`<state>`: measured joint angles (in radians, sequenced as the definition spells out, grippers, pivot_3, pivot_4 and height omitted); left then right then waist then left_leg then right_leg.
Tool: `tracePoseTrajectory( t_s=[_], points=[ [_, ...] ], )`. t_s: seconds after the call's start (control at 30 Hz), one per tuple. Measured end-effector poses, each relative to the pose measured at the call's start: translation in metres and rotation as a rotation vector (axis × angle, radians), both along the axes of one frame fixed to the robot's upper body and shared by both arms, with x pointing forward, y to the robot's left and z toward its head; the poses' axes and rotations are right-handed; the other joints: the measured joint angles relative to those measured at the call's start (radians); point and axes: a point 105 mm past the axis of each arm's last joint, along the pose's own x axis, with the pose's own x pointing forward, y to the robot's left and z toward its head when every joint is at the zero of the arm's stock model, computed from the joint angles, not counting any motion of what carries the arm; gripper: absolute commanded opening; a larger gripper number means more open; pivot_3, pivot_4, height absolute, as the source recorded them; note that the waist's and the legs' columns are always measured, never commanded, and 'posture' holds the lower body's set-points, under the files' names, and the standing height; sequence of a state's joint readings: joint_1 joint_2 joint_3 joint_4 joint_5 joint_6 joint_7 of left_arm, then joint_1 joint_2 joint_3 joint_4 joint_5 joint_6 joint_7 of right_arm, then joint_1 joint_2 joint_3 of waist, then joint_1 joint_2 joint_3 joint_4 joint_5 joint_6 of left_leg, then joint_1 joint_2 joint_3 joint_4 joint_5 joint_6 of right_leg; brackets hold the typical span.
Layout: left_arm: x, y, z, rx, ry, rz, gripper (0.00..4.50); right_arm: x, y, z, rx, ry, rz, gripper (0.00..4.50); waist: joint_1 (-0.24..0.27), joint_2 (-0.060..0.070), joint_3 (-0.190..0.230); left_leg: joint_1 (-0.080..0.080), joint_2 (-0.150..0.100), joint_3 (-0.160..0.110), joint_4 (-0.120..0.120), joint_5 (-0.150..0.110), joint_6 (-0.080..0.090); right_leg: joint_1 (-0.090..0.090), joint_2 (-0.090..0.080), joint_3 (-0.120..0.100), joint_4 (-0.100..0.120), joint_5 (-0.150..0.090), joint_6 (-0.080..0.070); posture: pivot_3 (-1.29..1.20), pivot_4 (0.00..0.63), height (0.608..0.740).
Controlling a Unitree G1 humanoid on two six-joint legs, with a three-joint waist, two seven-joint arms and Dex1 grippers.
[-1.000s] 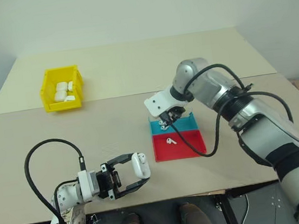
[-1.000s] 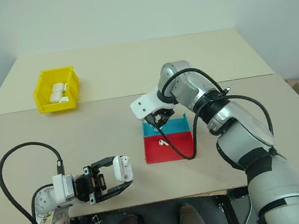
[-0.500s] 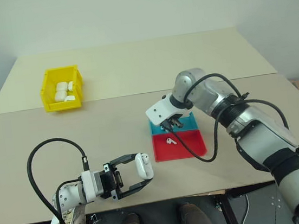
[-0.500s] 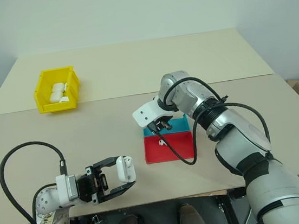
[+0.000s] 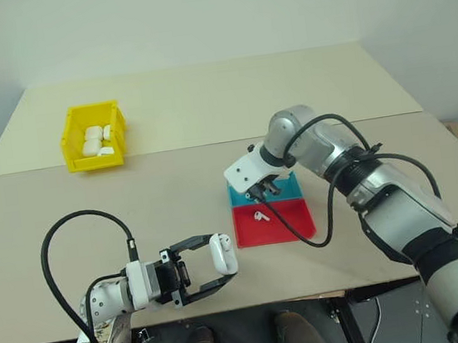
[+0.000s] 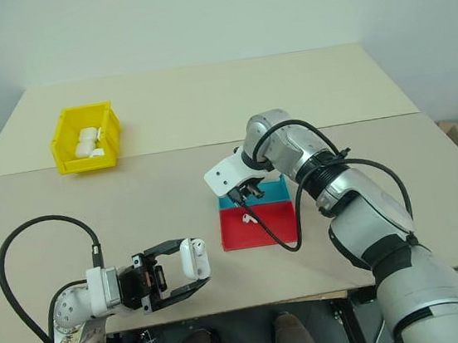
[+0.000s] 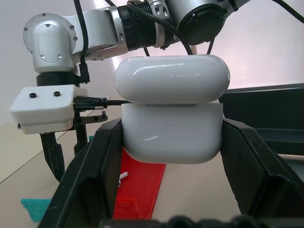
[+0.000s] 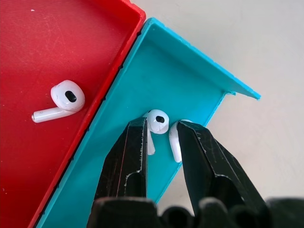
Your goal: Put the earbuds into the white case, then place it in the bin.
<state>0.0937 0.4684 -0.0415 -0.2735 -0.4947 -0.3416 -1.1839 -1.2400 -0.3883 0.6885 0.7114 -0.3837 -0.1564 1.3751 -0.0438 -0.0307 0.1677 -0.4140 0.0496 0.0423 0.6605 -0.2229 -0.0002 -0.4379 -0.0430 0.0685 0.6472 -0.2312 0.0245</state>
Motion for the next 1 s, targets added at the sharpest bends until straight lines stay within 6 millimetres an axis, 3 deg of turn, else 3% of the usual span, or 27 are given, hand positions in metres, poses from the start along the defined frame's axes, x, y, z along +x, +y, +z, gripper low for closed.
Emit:
tracePoseTrajectory(
  t_s=[0.23,0.43,0.53,0.6,1.0],
  points=[
    [0.003,0.0,0.001,-0.001,0.006,0.01,2.76,0.0,-0.001,0.001,-0.005,-0.003,0.007,1.33,0.0,0.0,0.0,0.0,0.0,0.0,0.0,0.0,0.0,0.0,0.0,0.0,0.0,0.0,0.0,0.0,0.15,0.74],
    [0.0,-0.001,0.002,0.003,0.001,0.003,2.76,0.011,0.001,0.021,0.022,-0.098,0.021,1.33,0.0,0.0,0.0,0.001,0.0,0.0,0.0,0.0,0.0,0.0,0.0,0.0,0.0,0.0,0.0,0.0,0.15,0.74],
    [0.0,-0.002,0.002,0.007,0.0,0.001,2.76,0.016,0.001,0.017,0.027,-0.121,0.033,1.9,0.0,0.0,0.0,0.001,0.0,0.0,0.0,0.0,0.0,0.001,0.0,0.0,0.0,0.0,0.0,0.0,0.15,0.74],
    [0.0,-0.002,0.001,0.01,0.0,0.001,2.76,0.017,0.004,0.012,0.025,-0.116,0.035,2.57,-0.001,0.0,0.0,0.001,0.0,0.0,0.0,0.0,0.0,0.0,0.0,0.0,0.0,0.0,0.0,0.0,0.15,0.74],
    [0.001,-0.003,0.0,0.025,0.0,0.008,2.76,0.017,0.005,-0.002,0.015,-0.093,0.056,2.57,-0.001,0.0,0.0,0.001,0.0,0.0,0.0,0.0,0.0,0.001,0.0,0.0,0.001,0.0,0.0,0.0,0.15,0.74]
  ],
)
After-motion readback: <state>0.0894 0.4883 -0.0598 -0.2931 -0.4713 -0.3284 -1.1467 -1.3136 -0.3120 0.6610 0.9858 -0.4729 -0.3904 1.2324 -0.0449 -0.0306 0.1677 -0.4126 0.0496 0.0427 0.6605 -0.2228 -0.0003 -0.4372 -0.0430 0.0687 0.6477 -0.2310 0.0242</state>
